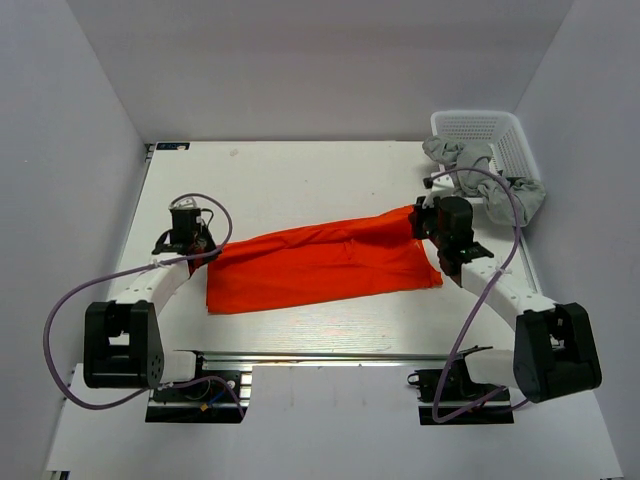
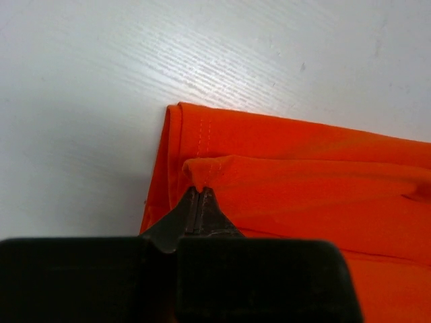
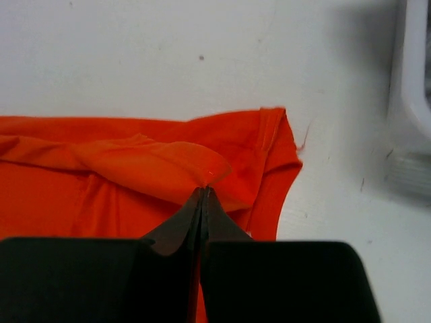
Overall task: Fold and stack the t-shirts
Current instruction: Fold the other side of the tshirt into a rectangle
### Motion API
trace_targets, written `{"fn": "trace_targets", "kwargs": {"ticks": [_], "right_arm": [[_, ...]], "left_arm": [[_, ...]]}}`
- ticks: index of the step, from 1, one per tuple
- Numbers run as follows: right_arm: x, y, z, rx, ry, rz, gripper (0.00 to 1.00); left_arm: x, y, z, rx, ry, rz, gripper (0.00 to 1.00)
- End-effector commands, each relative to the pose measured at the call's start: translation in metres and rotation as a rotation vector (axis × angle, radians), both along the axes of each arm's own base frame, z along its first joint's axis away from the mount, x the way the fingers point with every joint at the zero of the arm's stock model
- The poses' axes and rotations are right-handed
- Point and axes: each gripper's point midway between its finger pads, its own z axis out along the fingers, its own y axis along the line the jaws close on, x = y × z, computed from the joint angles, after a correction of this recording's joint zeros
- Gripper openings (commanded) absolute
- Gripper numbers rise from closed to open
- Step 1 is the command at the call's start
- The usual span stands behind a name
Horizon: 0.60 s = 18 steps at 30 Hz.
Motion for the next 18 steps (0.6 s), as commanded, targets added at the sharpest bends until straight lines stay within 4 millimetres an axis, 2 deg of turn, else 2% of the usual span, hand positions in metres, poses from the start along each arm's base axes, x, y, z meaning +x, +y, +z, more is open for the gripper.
{"fn": "trace_targets", "kwargs": {"ticks": [1, 2, 7, 9, 10, 11, 16, 18], "right_arm": [[-0.012, -0.008, -0.011, 0.021, 0.022, -0.048, 0.00], [-0.015, -0.013, -0.011, 0.013, 0.016, -0.069, 0.00], [-0.036, -0.021, -0.028, 0.046, 0.075, -0.119, 0.00], [-0.042, -0.026, -0.027, 0.059, 0.073, -0.148, 0.00], [-0.048, -0.030, -0.036, 0.052, 0.088, -0.163, 0.00], [-0.051, -0.032, -0.027, 0.077, 0.069, -0.183, 0.00], [-0.068, -0.043, -0.033, 0.070, 0.079, -0.224, 0.00], [-0.076, -0.043, -0.046, 0.081, 0.121, -0.231, 0.00]], "left_arm": [[-0.007, 0.004, 0.005, 0.013, -0.022, 0.026, 0.00], [-0.008, 0.006, 0.010, 0.014, -0.035, 0.044, 0.00], [-0.025, 0.009, 0.004, 0.011, -0.027, 0.080, 0.00], [-0.030, 0.009, -0.001, 0.004, -0.021, 0.088, 0.00], [-0.030, 0.011, 0.002, -0.003, -0.033, 0.103, 0.00], [-0.032, 0.016, 0.001, 0.012, -0.023, 0.129, 0.00], [-0.047, 0.020, -0.006, 0.004, 0.015, 0.188, 0.00], [-0.054, 0.019, -0.011, -0.014, 0.036, 0.212, 0.03]]}}
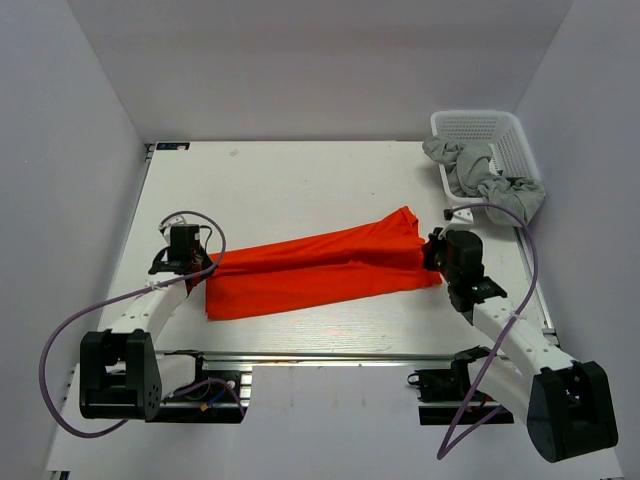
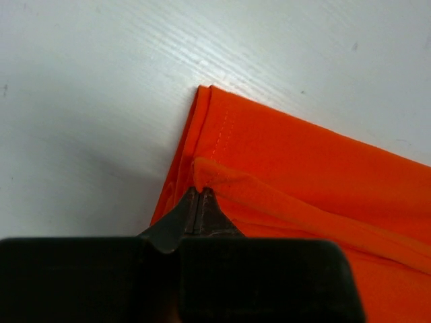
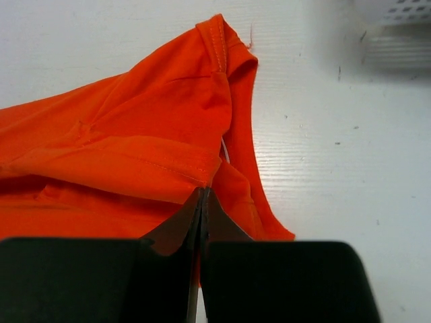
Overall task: Fold and stack the t-shirts
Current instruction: Fold the other side of the tshirt into a rectangle
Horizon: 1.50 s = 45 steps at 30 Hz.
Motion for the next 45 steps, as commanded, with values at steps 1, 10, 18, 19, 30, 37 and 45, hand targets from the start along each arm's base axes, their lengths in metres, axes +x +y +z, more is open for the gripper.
{"fn": "trace_targets", "kwargs": {"ticks": [1, 10, 18, 19, 30, 37, 45], "right_arm": [[-0.011, -0.004, -0.012, 0.038, 0.047, -0.049, 0.00], [-0.058, 0.007, -0.043, 0.193, 0.221, -0.061, 0.65], [-0.029, 0.051, 0.029, 0.247, 0.048, 0.197, 0.90], [-0.022, 0.059, 0.041, 0.249, 0.014, 0.241, 0.90], [0.026, 0.138, -0.009, 0.234, 0.260, 0.513, 0.90], [0.034, 0.171, -0.021, 0.260, 0.347, 0.629, 0.90], [-0.006, 0.182, -0.045, 0.284, 0.464, 0.740, 0.90]], "left_arm": [[-0.022, 0.006, -0.010, -0.016, 0.050, 0.090, 0.08], [-0.072, 0.016, 0.002, -0.085, 0.122, 0.347, 0.95], [-0.037, 0.006, 0.065, -0.137, -0.091, 0.272, 1.00], [-0.028, -0.005, 0.070, -0.167, -0.105, 0.204, 1.00], [0.027, -0.073, 0.045, -0.313, -0.058, -0.258, 1.00], [0.028, -0.082, 0.033, -0.321, -0.028, -0.301, 1.00], [0.033, -0.085, 0.049, -0.318, -0.093, -0.341, 1.00]]}}
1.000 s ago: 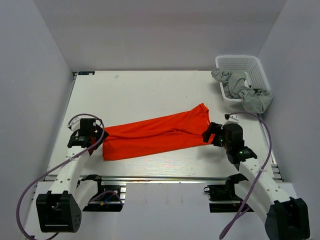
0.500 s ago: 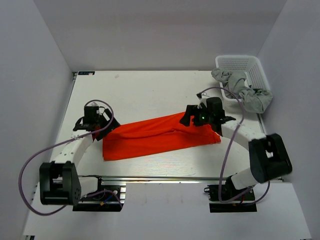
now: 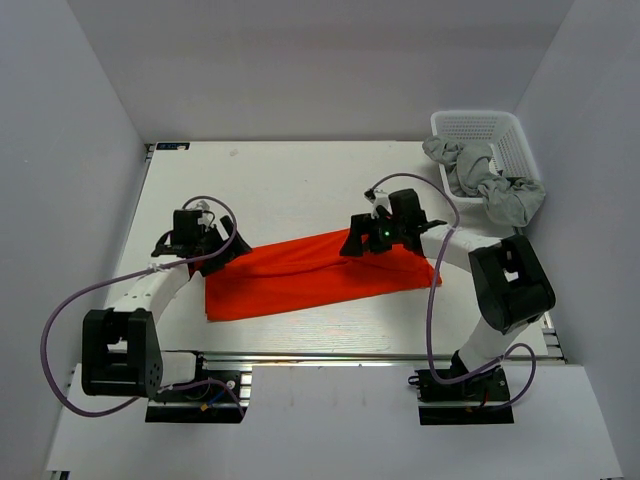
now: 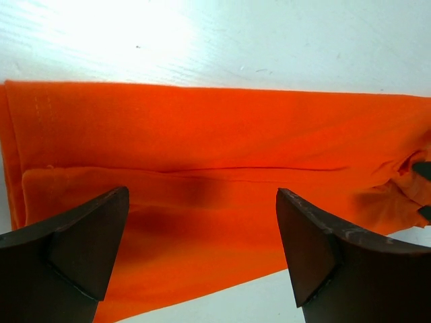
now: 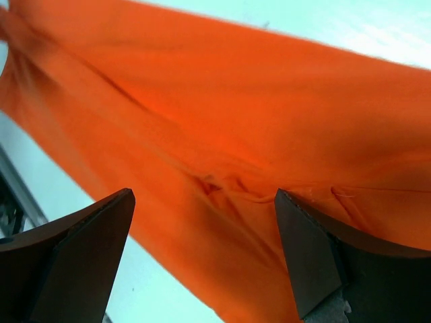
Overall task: Fold and stack the t-shirts
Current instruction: Fold the other side of the tshirt into a rectangle
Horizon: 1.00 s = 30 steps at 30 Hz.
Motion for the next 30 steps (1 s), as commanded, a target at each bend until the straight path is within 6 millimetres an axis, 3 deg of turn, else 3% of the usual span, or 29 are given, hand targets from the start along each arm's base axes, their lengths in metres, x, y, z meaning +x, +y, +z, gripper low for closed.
{"fn": "trace_targets", "kwargs": {"ticks": [1, 4, 6, 7, 13, 17, 21, 25, 30], "right_arm": [[-0.028, 0.006, -0.004, 0.031, 0.049, 0.101, 0.90], [-0.046, 0.006, 0.009, 0.049, 0.034, 0.140, 0.90], [-0.061, 0.000, 0.007, 0.035, 0.059, 0.146, 0.90], [-0.070, -0.004, 0.019, 0.035, 0.030, 0.160, 0.89], [-0.095, -0.021, 0.024, -0.015, 0.000, 0.166, 0.89], [-0.081, -0.028, 0.029, -0.046, -0.062, 0.102, 0.90], [-0.052, -0.034, 0.031, -0.098, -0.085, -0.030, 0.90], [-0.027, -0.034, 0.035, -0.114, -0.121, -0.108, 0.90], [-0.002, -0.026, 0.039, -0.138, -0.144, -0.119, 0.90]], "left_arm": [[0.020, -0.006, 0.030, -0.012, -0.121, -0.040, 1.00], [0.027, -0.004, 0.035, 0.004, -0.127, -0.037, 1.00], [0.027, -0.004, 0.027, 0.004, -0.101, -0.038, 1.00], [0.029, -0.007, 0.025, 0.004, -0.104, -0.047, 1.00], [0.035, -0.004, 0.008, 0.032, -0.057, -0.050, 1.00], [0.023, -0.011, -0.005, 0.030, -0.003, -0.084, 1.00], [0.002, -0.005, 0.000, 0.054, -0.010, -0.077, 1.00], [-0.034, -0.004, -0.024, 0.048, 0.085, -0.053, 1.00], [-0.065, 0.005, -0.030, 0.067, 0.140, 0.005, 1.00]]}}
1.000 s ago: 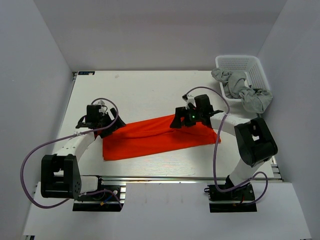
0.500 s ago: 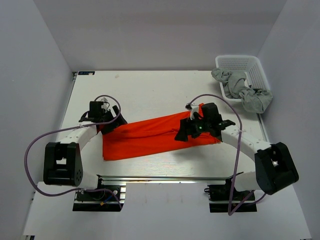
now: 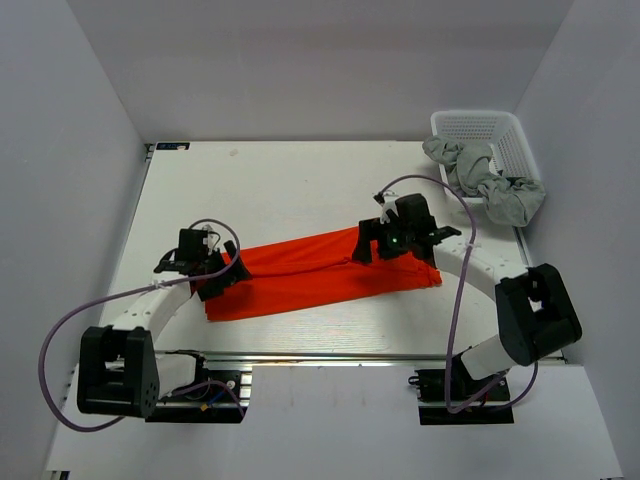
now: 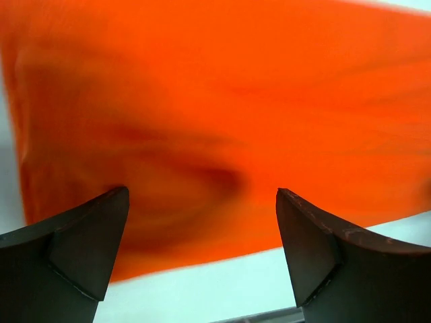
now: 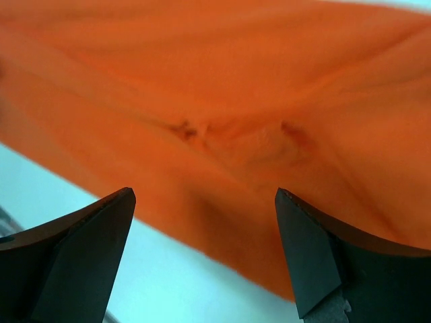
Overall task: Fold and stack the t-shirts
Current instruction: Fold the other side of the tshirt into a rectangle
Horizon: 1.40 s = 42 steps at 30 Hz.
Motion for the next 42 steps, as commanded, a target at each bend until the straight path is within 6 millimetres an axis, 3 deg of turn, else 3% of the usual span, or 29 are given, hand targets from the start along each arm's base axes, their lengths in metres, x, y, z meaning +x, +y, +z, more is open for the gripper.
{"fn": "trace_targets", "kwargs": {"ticks": [1, 6, 7, 9, 10, 11, 17, 19, 22, 24, 25, 30, 39, 42], "right_arm": [[0.035, 0.009, 0.018, 0.004, -0.091, -0.032, 0.90], [0.060, 0.019, 0.028, 0.019, -0.201, -0.011, 0.90], [0.066, 0.022, 0.018, 0.005, -0.210, 0.008, 0.90], [0.075, 0.027, 0.020, -0.005, -0.218, 0.031, 0.90], [0.077, 0.029, 0.001, -0.029, -0.158, 0.037, 0.90], [0.077, 0.036, 0.001, -0.006, -0.142, 0.063, 0.90], [0.061, 0.042, -0.018, 0.020, -0.079, 0.106, 0.90], [0.049, 0.039, -0.017, 0.023, -0.061, 0.132, 0.90], [0.015, 0.034, -0.012, 0.056, -0.009, 0.179, 0.90], [-0.015, 0.033, 0.002, 0.118, 0.011, 0.213, 0.90], [-0.022, 0.031, -0.005, 0.117, 0.035, 0.220, 0.90], [-0.062, 0.016, -0.004, 0.121, 0.114, 0.226, 0.90], [-0.046, 0.023, 0.023, 0.163, 0.004, 0.237, 0.90], [-0.045, 0.024, 0.021, 0.166, 0.011, 0.229, 0.90]], "left_arm": [[-0.021, 0.012, -0.003, 0.046, 0.035, 0.067, 1.00], [-0.016, 0.008, 0.020, 0.022, -0.034, 0.062, 1.00], [-0.013, 0.008, 0.026, 0.020, -0.054, 0.062, 1.00], [0.000, 0.008, 0.045, 0.024, -0.124, 0.046, 1.00], [0.003, 0.007, 0.050, 0.023, -0.136, 0.046, 1.00], [0.013, 0.008, 0.062, 0.032, -0.185, 0.029, 1.00], [0.053, 0.011, 0.077, 0.047, -0.241, 0.055, 1.00], [0.063, 0.009, 0.073, 0.045, -0.223, 0.037, 1.00], [0.076, 0.015, 0.068, 0.088, -0.204, 0.046, 1.00], [0.082, 0.017, 0.064, 0.104, -0.191, 0.045, 1.00], [0.082, 0.017, 0.064, 0.104, -0.191, 0.045, 1.00], [0.087, 0.014, 0.052, 0.100, -0.181, 0.027, 1.00], [0.077, 0.015, 0.023, 0.108, -0.119, 0.014, 1.00], [0.072, 0.015, 0.017, 0.109, -0.104, 0.013, 1.00]]}}
